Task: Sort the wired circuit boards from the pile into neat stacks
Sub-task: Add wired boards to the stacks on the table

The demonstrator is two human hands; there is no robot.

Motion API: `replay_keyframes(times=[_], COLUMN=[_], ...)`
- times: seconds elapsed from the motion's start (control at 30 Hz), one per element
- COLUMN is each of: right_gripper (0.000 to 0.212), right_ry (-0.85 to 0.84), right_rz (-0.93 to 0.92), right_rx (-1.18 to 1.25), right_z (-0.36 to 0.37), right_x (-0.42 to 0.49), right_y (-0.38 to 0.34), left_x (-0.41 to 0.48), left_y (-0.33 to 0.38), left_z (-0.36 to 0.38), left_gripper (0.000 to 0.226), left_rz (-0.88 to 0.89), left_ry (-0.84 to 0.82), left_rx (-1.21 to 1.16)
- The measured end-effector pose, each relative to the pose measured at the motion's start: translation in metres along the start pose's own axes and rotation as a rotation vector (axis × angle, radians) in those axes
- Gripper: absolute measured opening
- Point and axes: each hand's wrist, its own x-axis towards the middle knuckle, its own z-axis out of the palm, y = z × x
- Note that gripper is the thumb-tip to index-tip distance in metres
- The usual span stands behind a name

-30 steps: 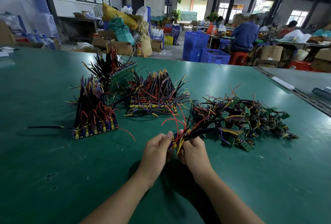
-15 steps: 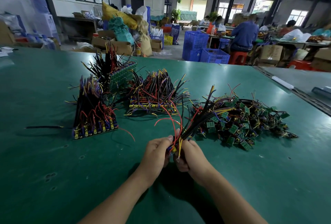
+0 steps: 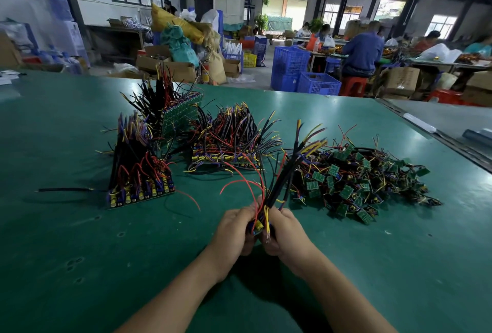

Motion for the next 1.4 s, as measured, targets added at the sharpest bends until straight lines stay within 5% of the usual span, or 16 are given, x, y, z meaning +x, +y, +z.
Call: replay_keyframes(times=[0.7,1.0,1.1,1.4], right_gripper=[0.055,0.058,0.055,0.026], right_ry=[-0.102,-0.157,-0.154,0.072], right_rz=[0.019,0.046,0.049,0.16], right_rx=[0.099,0.346,0.354,0.009], right_z=[-0.001,0.01,0.009,-0.005], right_x=[-0.008,-0.014,-0.013,-0.005], right_y=[-0.004,-0.016,-0.018,-0.014], left_x=[-0.011,-0.011,-0.01,0.0], left_y=[0.006,0.011,0.016,0.021], left_z=[-0.004,0.004,0.004,-0.01], left_gripper=[0.047,0.046,0.03,0.039], left_rz=[0.115,0.1,0.047,0.098], left_ry=[-0.1,0.012,0.109,0.306], left_rx=[0.009,-0.093,-0.225,-0.274])
